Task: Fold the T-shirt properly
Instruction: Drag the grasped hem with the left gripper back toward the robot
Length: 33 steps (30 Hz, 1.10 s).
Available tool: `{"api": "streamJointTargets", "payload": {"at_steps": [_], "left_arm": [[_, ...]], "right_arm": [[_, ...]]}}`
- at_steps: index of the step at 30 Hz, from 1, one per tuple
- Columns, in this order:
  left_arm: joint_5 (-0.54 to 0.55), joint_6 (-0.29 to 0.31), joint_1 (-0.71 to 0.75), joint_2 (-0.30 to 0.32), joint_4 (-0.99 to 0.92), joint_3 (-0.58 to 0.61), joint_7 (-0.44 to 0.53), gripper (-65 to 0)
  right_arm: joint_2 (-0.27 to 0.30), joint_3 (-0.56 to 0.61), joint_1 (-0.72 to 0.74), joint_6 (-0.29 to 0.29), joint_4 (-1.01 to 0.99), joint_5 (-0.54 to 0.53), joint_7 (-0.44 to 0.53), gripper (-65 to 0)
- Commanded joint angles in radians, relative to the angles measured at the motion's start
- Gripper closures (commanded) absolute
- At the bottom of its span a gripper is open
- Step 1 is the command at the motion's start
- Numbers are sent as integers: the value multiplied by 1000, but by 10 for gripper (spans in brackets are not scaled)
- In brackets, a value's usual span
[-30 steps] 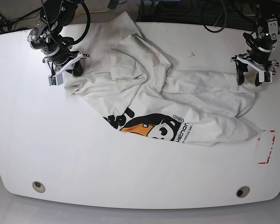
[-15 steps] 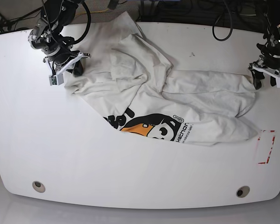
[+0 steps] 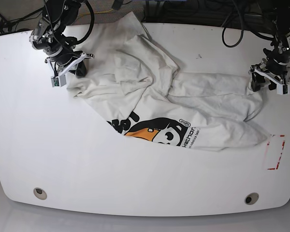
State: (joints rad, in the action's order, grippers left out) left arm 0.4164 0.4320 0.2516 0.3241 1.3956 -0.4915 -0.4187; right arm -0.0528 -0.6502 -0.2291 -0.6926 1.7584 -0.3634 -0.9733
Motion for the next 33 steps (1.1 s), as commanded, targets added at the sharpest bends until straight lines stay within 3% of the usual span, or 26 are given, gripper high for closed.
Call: {"api": "streamJointTargets", "payload": {"at_steps": [1, 24, 27, 31, 33], "left_arm": [[9, 8, -2, 19, 14, -6, 24, -397], [8, 11, 87, 20, 98, -5, 24, -390], [-23, 11, 87, 22, 98, 26, 25, -286], [-116, 11, 78, 17, 95, 40, 27, -11], [-147, 11, 73, 13, 70, 41, 25, 0]], "right_arm": [[6, -3, 6, -6, 18, -12, 17, 0], [5, -4, 4, -6, 18, -16, 17, 0], [3, -4, 4, -6, 18, -18, 17, 0], [3, -7, 4, -6, 18, -18, 17, 0], [3, -10, 4, -6, 16, -15, 17, 0]]}}
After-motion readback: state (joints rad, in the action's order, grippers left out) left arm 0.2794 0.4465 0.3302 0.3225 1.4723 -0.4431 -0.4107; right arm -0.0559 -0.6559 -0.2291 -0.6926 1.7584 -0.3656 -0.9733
